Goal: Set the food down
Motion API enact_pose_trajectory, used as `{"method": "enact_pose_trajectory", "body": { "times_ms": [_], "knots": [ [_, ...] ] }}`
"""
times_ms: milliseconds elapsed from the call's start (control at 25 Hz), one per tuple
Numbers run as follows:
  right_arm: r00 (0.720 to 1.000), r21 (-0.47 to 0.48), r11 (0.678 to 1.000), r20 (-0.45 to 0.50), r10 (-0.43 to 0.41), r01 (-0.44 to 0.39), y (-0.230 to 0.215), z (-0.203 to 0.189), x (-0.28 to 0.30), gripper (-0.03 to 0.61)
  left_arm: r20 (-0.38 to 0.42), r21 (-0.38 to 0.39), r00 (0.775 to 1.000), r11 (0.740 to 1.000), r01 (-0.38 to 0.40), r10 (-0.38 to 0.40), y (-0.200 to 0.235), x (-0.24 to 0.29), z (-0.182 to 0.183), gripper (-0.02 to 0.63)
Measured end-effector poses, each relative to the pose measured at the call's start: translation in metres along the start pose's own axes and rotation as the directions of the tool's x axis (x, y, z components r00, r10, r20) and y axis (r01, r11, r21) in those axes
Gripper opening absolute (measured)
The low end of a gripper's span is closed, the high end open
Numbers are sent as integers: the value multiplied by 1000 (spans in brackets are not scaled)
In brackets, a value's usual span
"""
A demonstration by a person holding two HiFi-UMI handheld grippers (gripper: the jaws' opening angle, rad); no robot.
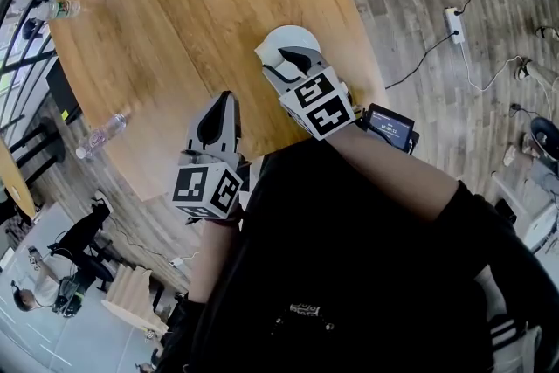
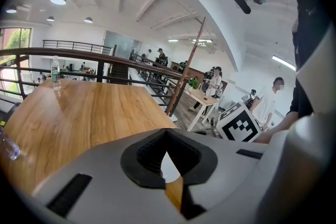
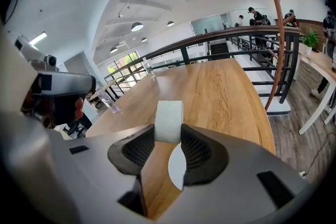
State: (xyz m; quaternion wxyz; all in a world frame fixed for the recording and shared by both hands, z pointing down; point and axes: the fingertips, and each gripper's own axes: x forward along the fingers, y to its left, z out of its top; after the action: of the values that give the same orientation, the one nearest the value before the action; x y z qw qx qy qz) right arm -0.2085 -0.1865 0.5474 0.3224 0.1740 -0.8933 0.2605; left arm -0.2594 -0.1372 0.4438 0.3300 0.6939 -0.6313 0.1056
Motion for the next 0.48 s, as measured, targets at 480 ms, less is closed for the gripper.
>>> {"method": "enact_pose_trajectory", "body": {
  "times_ms": [480],
  "knots": [
    [989, 16, 1000, -143, -24, 26, -14, -40, 25, 169, -16, -25, 1000, 1000, -13, 13, 3, 2, -8, 3]
  ]
}}
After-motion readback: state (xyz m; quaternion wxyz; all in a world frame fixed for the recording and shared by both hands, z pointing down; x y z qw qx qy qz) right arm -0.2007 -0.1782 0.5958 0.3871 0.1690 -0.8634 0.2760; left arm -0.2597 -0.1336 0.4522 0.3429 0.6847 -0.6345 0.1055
